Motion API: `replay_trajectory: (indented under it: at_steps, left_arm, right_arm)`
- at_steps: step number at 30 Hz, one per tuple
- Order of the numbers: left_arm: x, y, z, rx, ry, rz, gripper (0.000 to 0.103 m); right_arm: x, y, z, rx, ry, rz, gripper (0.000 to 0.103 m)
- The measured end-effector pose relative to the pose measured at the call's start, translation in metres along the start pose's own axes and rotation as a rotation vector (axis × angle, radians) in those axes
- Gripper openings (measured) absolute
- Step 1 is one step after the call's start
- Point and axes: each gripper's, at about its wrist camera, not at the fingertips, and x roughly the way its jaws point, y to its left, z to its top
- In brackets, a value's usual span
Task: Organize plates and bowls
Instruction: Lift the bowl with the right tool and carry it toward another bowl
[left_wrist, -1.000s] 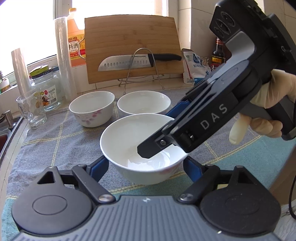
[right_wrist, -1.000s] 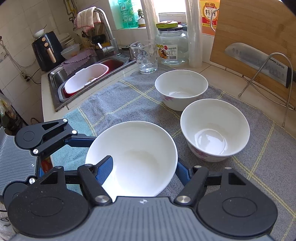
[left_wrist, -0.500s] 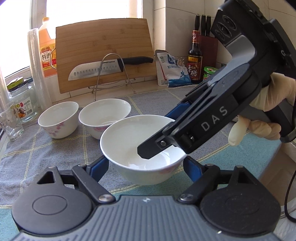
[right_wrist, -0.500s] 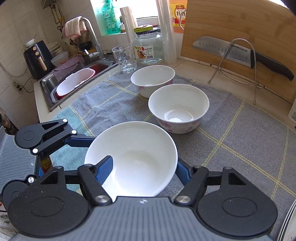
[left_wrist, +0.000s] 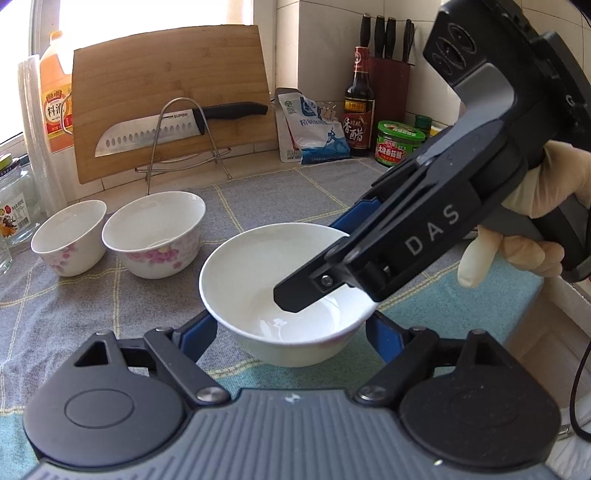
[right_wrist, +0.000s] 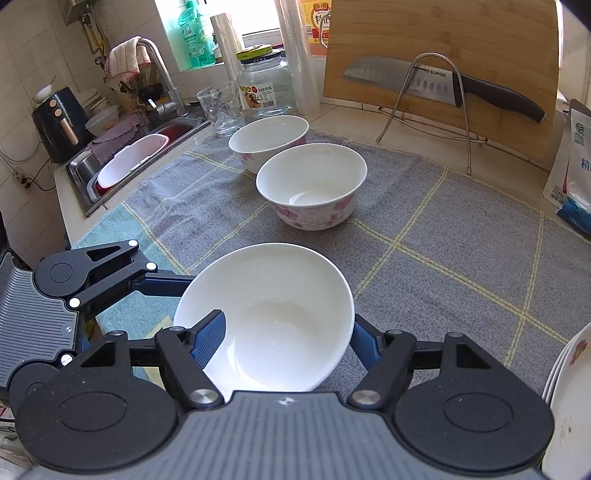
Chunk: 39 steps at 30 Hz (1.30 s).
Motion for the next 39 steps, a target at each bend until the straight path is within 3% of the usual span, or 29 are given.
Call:
replay_trajectory:
  at_steps: [18,24,29,35,39]
  left_arm:
    - [0.012,0.0,-0.003,-0.016,0.043,-0.041,0.087]
    - [0.012,-0.002,-0.002,0.001,0.041,-0.055,0.092]
    - [0.0,0.002,0.0,-0.041,0.035,-0.08,0.096]
    - [-0.023,0.011,0.006,-0.051,0.006,-0.038,0.097]
    - [-0.031,0.025,0.014,-0.048,-0.024,0.041,0.099]
  right_arm:
    - [0.004,-0.007,-0.011,0.021,0.019,-0.005,0.078]
    - [0.007,-0.006,-0.012,0.016,0.023,-0.006,0.089]
    - [0.004,-0.004,-0.006,-0.008,0.012,-0.012,0.097]
    - [-0.003,-0.001,0.007,-0.046,-0.013,-0.015,0.099]
    - [-0.004,-0.002,0.019,-0.065,-0.027,-0.011,0.099]
